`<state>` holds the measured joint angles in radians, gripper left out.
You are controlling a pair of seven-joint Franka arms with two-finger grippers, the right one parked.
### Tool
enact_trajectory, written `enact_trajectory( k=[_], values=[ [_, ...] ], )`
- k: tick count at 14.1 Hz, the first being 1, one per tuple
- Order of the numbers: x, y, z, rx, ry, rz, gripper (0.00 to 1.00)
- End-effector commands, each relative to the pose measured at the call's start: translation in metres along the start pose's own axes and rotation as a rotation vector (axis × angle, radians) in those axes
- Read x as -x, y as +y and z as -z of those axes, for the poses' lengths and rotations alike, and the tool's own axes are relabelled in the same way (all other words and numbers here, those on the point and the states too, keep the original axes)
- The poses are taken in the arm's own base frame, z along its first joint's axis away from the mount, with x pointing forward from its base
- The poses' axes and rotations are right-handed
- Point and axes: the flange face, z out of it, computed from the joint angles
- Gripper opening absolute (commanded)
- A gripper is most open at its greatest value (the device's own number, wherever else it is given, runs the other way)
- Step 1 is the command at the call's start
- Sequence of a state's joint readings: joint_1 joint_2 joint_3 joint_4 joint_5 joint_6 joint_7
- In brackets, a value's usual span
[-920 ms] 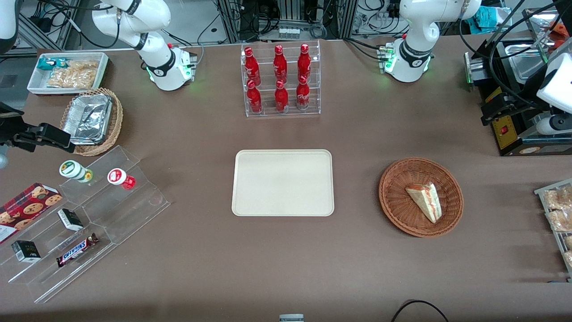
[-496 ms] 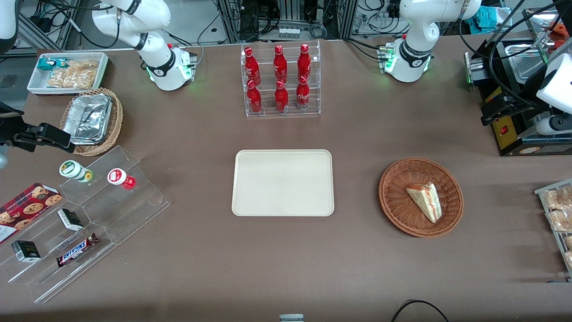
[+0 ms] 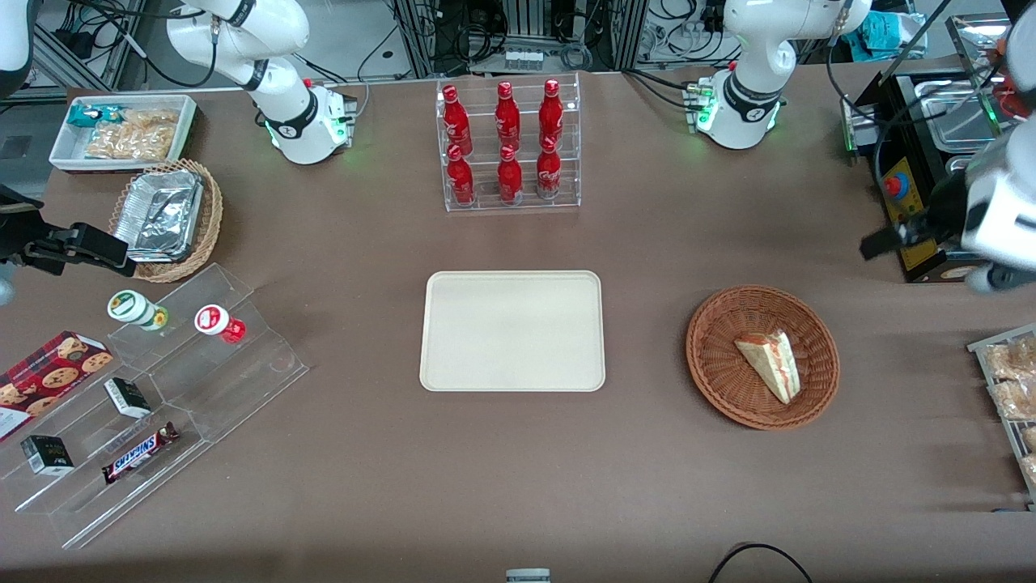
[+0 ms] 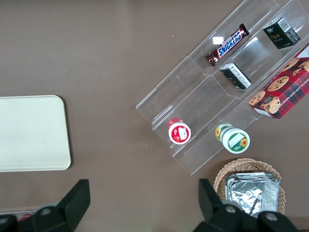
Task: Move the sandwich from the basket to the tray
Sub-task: 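Move the left gripper over the sandwich in the wicker basket, then lower the open left gripper and close it on the wrapped sandwich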
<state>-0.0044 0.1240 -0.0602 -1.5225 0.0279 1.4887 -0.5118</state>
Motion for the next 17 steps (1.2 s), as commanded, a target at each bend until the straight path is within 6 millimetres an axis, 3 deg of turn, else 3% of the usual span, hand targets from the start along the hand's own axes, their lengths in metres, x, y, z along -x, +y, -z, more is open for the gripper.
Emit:
enact_trajectory(
  k=[1, 5, 6, 9, 12, 17],
  values=[
    [-0.023, 0.022, -0.071, 0.000, -0.011, 0.204, 1.00],
    [-0.061, 0.045, -0.166, -0.027, -0.058, 0.245, 1.00],
    [-0.066, 0.049, -0.182, -0.029, -0.066, 0.249, 1.00],
    [-0.079, 0.057, -0.223, -0.030, -0.071, 0.287, 1.00],
    [-0.073, 0.056, -0.261, -0.018, -0.058, 0.284, 1.00],
    [-0.065, 0.055, -0.305, 0.002, -0.036, 0.280, 1.00]
  ],
)
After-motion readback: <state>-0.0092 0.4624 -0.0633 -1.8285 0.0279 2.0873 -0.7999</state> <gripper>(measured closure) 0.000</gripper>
